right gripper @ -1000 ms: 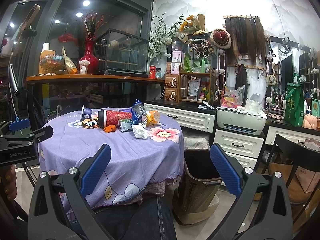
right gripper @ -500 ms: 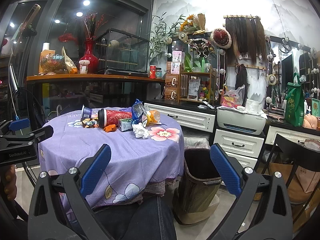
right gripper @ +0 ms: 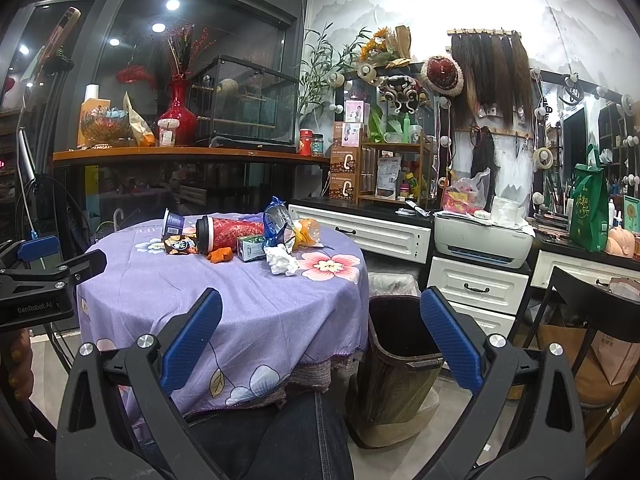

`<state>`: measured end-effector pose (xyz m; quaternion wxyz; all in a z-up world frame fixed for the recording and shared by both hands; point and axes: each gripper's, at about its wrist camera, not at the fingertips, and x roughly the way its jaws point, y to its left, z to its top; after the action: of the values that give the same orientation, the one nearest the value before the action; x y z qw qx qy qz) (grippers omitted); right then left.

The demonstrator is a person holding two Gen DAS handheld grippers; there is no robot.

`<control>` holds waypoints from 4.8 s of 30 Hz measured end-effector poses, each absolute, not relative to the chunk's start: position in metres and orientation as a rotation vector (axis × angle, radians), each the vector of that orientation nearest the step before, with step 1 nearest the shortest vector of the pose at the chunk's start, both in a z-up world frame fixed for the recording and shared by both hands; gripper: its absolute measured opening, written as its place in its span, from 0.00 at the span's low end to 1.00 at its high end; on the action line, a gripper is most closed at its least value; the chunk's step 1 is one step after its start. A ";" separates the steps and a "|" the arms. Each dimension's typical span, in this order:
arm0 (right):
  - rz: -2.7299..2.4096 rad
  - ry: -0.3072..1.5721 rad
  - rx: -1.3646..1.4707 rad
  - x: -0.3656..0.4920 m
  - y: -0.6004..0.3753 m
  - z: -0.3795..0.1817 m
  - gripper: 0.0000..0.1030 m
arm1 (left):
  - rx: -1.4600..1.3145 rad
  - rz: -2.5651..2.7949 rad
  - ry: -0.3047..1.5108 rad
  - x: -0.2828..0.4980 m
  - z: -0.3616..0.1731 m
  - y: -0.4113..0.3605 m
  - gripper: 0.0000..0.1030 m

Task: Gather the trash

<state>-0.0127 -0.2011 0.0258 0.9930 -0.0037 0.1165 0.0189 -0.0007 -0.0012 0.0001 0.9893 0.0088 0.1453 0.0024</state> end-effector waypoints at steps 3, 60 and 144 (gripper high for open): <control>0.037 0.233 -0.007 -0.012 -0.202 0.027 0.95 | 0.018 0.004 0.292 -0.001 0.000 -0.001 0.95; 0.335 0.716 -0.151 0.302 -0.147 -0.028 0.86 | 0.079 -0.113 0.661 0.231 -0.020 0.041 0.95; 0.057 0.863 0.125 0.360 -0.378 -0.119 0.19 | 0.047 -0.505 0.621 0.327 0.011 -0.163 0.06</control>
<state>0.3599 -0.3780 -0.1189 0.9060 0.0605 0.4179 0.0276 0.3272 -0.1627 0.0111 0.9207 0.0229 0.3021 -0.2459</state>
